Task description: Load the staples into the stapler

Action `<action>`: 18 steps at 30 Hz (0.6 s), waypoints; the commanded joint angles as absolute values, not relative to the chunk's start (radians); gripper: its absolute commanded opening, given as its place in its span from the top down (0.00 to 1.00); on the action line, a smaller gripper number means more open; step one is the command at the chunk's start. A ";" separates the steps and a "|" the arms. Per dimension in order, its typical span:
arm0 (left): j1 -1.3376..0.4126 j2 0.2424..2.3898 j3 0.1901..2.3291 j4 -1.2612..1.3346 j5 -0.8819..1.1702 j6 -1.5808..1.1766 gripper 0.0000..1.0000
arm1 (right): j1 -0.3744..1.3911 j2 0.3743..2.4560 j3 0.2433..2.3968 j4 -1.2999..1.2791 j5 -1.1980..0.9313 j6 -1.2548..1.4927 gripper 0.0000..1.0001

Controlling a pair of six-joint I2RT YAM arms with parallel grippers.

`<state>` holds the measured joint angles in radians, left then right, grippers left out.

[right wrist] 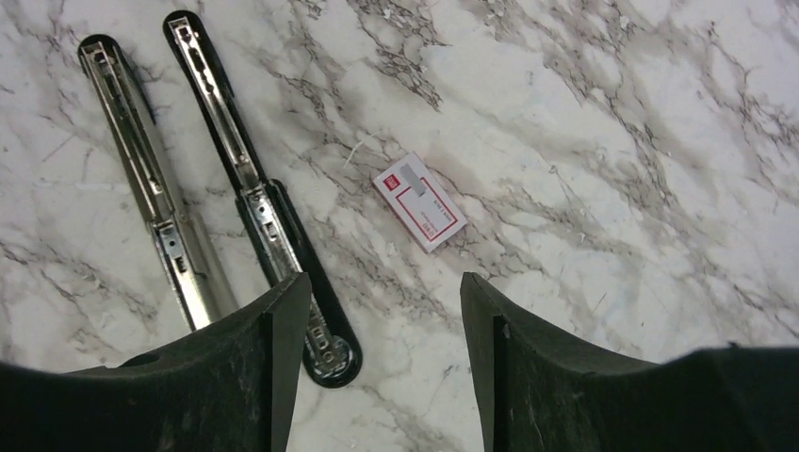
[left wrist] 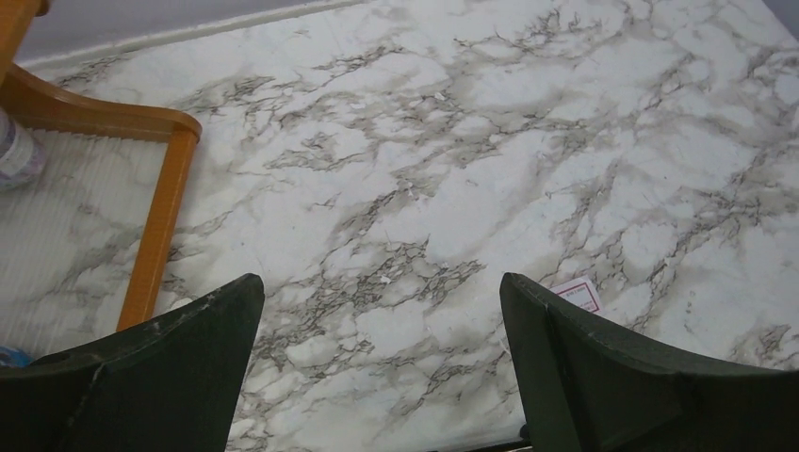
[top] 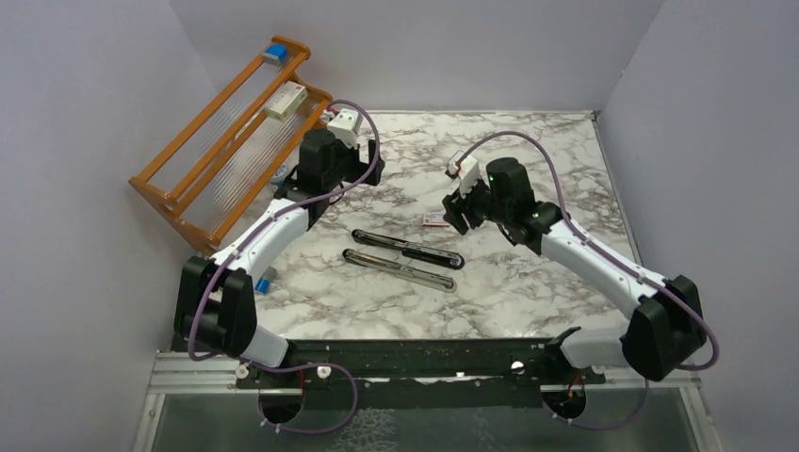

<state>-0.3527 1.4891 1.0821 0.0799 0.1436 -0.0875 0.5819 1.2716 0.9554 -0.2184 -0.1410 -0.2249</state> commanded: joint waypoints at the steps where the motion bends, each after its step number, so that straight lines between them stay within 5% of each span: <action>1: -0.341 1.421 1.058 0.055 0.062 -0.220 0.01 | 0.485 1.394 1.055 -0.198 -0.459 -0.450 0.37; 7: -0.341 1.395 1.014 0.036 0.111 -0.260 0.01 | 0.351 1.625 1.187 -0.318 -0.709 -0.646 0.37; 18: -0.342 1.333 0.947 0.054 0.114 -0.279 0.01 | 0.325 1.922 1.385 -0.430 -0.727 -0.803 0.35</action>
<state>-0.3439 1.3716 0.9512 0.0540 0.1055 -0.2680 0.3275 1.8790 1.3453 -0.4011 -0.6586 -0.7406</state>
